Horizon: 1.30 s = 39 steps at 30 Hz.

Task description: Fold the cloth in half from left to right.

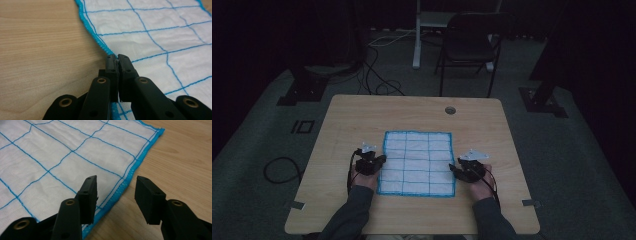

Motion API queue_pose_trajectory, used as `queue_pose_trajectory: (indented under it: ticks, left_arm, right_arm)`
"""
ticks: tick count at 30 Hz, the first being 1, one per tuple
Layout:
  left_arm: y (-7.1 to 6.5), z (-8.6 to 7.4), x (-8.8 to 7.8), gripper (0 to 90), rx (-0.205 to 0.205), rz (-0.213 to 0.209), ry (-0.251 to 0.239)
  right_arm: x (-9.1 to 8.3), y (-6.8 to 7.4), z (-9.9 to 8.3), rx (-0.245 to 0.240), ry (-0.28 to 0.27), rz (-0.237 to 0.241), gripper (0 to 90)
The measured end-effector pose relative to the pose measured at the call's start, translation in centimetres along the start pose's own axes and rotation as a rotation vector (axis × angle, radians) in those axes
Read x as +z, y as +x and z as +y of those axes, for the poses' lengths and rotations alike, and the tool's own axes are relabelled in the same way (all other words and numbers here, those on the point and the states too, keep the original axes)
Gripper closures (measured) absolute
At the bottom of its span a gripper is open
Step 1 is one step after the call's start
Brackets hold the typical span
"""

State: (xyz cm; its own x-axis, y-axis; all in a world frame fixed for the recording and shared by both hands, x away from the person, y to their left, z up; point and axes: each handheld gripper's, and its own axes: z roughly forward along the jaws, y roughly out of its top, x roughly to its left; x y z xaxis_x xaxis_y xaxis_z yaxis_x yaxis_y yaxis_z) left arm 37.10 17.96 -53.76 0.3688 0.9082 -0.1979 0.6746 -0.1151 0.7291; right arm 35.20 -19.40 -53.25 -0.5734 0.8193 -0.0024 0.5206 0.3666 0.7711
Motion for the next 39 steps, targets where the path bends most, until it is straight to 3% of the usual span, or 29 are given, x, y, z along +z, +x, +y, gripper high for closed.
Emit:
queue_pose_trajectory:
  ticks: [10,19,39]
  left_arm:
    - [-0.4,0.7,-0.8,88.2,0.013,-0.018,-0.036]
    - [-1.1,1.4,-1.4,88.2,0.024,-0.040,-0.060]
    - [-3.8,4.0,-2.4,88.9,0.061,-0.134,-0.120]
  right_arm:
    - [1.1,1.2,-0.4,-0.027,0.009,-0.012,70.3]
    - [1.4,1.4,-0.5,-0.034,0.019,-0.004,69.7]
    - [1.5,1.3,-0.5,-0.027,0.018,0.007,68.5]
